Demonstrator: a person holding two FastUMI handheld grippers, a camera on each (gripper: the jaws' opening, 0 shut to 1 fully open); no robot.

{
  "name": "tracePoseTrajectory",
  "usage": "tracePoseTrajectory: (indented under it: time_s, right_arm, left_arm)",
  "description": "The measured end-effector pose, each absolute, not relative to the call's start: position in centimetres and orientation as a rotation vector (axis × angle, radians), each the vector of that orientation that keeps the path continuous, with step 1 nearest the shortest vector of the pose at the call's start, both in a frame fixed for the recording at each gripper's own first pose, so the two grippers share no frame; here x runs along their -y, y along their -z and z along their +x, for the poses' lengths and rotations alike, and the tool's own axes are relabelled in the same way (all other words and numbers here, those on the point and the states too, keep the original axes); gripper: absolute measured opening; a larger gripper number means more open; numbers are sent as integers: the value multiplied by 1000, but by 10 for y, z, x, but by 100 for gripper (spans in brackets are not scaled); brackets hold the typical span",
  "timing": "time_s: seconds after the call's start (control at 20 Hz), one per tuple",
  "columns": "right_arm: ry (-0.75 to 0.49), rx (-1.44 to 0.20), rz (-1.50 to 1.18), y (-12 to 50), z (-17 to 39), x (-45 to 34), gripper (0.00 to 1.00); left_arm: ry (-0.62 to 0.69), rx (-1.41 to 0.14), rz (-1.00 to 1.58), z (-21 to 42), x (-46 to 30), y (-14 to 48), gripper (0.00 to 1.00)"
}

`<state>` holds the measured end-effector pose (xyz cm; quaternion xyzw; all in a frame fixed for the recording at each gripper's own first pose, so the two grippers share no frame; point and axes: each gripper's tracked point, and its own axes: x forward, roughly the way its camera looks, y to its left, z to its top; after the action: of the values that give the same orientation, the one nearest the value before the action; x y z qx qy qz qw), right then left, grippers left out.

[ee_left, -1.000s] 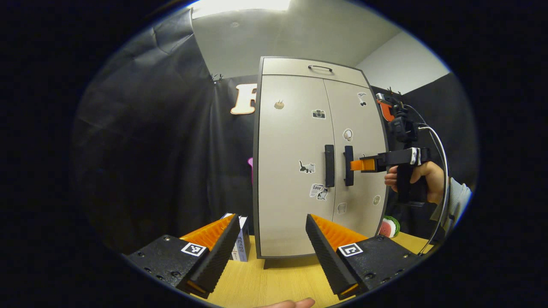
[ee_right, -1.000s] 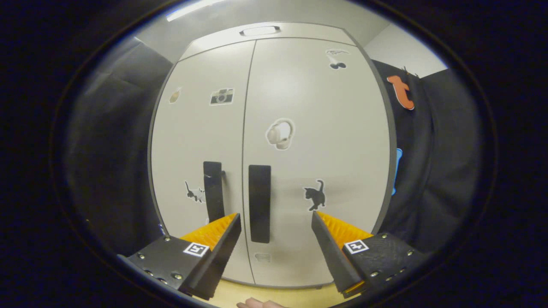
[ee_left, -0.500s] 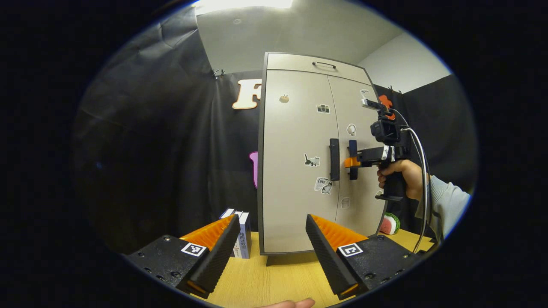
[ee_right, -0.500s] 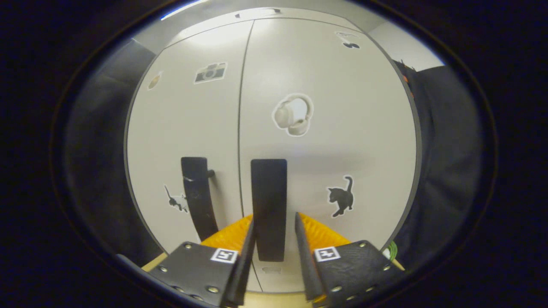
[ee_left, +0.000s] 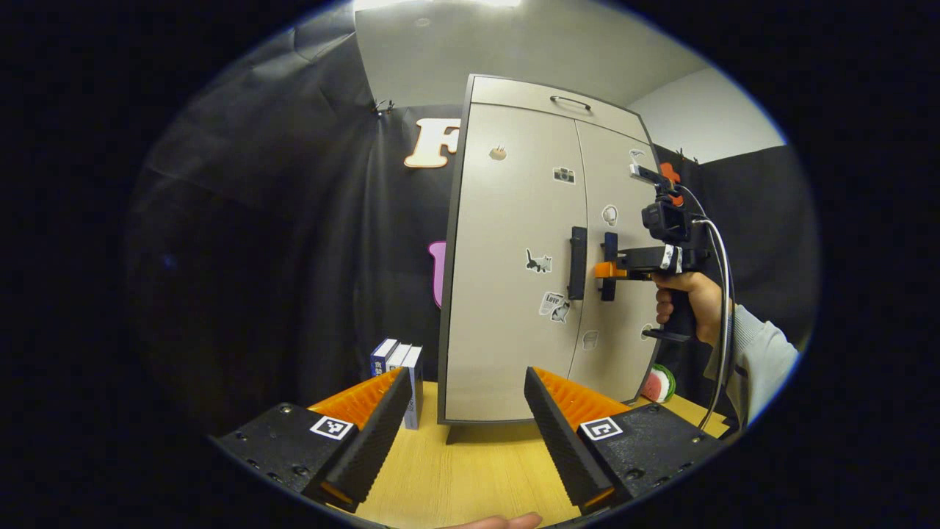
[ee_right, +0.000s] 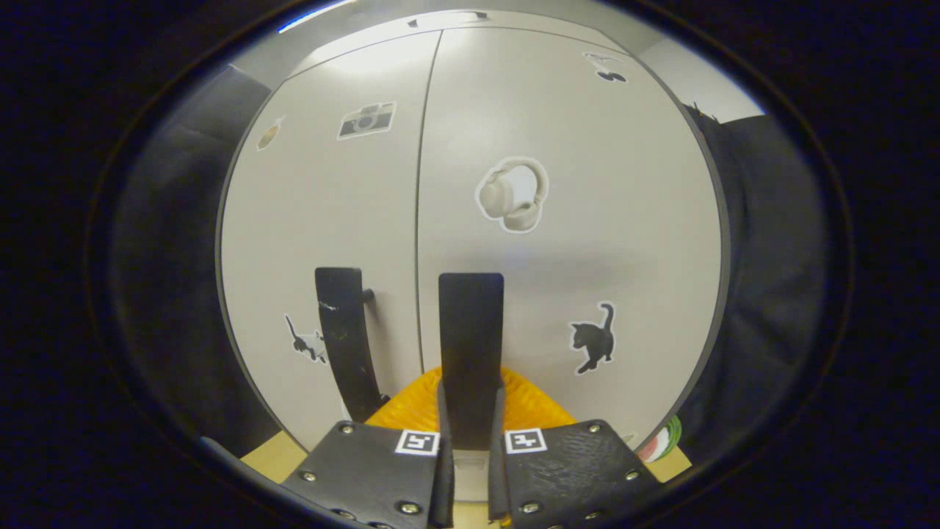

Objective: Open the right door of the double-door shoe cabinet with the right hand, and open the left door with the left hand.

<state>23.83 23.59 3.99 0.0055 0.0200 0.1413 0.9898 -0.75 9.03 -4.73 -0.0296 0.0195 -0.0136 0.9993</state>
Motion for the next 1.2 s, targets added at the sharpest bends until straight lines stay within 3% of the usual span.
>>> tracePoseTrajectory:
  time_s: [0.3, 0.35, 0.9, 0.95, 1.2]
  right_arm:
    - [-327, -49, 8, -41, 220, -228, 18]
    - [-336, -50, 11, -41, 217, -226, 18]
    - [-405, -62, 18, -41, 187, -202, 18]
    - [-409, -60, 17, -41, 183, -197, 18]
    - [-428, -65, 31, -40, 168, -177, 18]
  left_arm:
    - [-14, -1, -58, -23, -94, 39, 96]
    - [-11, 0, -60, -25, -92, 38, 93]
    - [-35, 37, -52, -45, -74, 15, 100]
    - [-32, 42, -45, -47, -71, 13, 96]
    - [-18, 29, -24, -44, -52, 14, 96]
